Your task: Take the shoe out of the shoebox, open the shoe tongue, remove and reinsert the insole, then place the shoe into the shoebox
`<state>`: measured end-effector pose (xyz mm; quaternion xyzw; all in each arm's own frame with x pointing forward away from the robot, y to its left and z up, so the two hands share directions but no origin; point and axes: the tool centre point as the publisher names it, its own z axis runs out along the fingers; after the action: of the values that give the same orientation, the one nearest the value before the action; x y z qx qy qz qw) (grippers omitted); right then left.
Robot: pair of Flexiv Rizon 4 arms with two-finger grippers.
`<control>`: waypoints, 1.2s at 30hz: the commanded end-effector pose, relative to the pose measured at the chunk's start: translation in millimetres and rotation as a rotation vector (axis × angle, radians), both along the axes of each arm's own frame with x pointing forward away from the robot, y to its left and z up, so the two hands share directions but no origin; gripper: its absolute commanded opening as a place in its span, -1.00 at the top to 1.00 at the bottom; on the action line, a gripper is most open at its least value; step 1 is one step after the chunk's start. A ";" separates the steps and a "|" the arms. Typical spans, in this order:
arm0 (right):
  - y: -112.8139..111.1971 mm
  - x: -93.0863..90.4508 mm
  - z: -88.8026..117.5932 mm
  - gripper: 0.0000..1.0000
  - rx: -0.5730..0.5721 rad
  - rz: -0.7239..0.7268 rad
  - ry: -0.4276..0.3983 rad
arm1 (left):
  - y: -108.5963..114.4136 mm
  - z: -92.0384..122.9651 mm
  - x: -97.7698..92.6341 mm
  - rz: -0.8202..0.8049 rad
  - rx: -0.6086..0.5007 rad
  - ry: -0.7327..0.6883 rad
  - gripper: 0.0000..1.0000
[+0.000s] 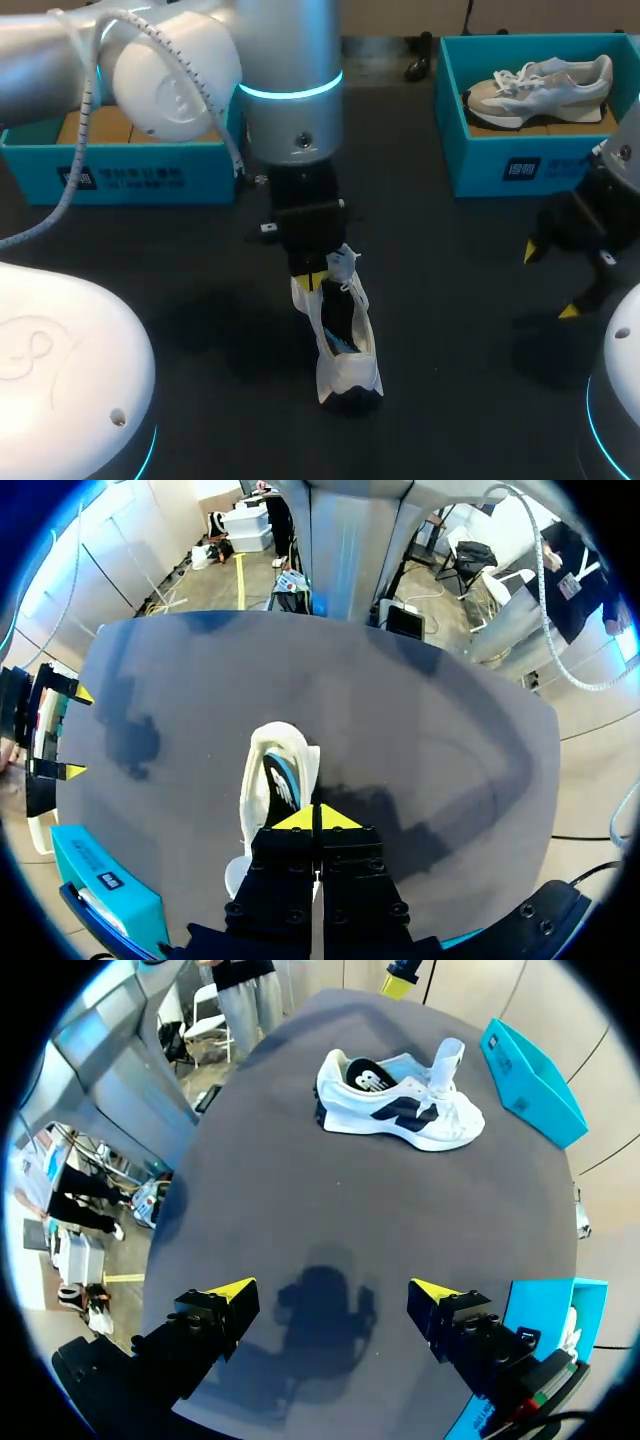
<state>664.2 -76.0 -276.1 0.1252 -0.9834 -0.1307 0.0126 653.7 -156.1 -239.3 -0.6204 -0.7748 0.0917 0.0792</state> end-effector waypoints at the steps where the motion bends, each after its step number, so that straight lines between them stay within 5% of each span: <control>1: -0.5 -1.1 -0.4 -1.00 -0.001 0.000 -0.002 | -1.7 -0.1 0.7 -0.002 0.008 0.000 1.00; 5: -0.5 -1.1 -0.4 -1.00 -0.001 0.000 -0.002 | -1.7 -0.1 0.7 -0.002 0.008 0.000 1.00; 21: -0.5 -1.1 -0.4 -1.00 -0.001 0.000 -0.002 | -14.2 -67.6 16.3 -0.200 0.030 0.052 1.00; 33: -0.5 -1.1 -0.4 -1.00 -0.001 0.000 -0.002 | -15.1 -68.6 16.2 -0.210 0.023 0.058 1.00; 36: -0.5 -1.1 -0.4 -1.00 -0.001 0.000 -0.002 | -24.5 -85.1 16.2 -0.231 0.056 0.053 1.00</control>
<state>663.6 -76.8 -275.4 0.1253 -0.9833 -0.1314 0.0123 670.3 -169.6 -312.5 -0.6984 -0.7006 0.0840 0.1195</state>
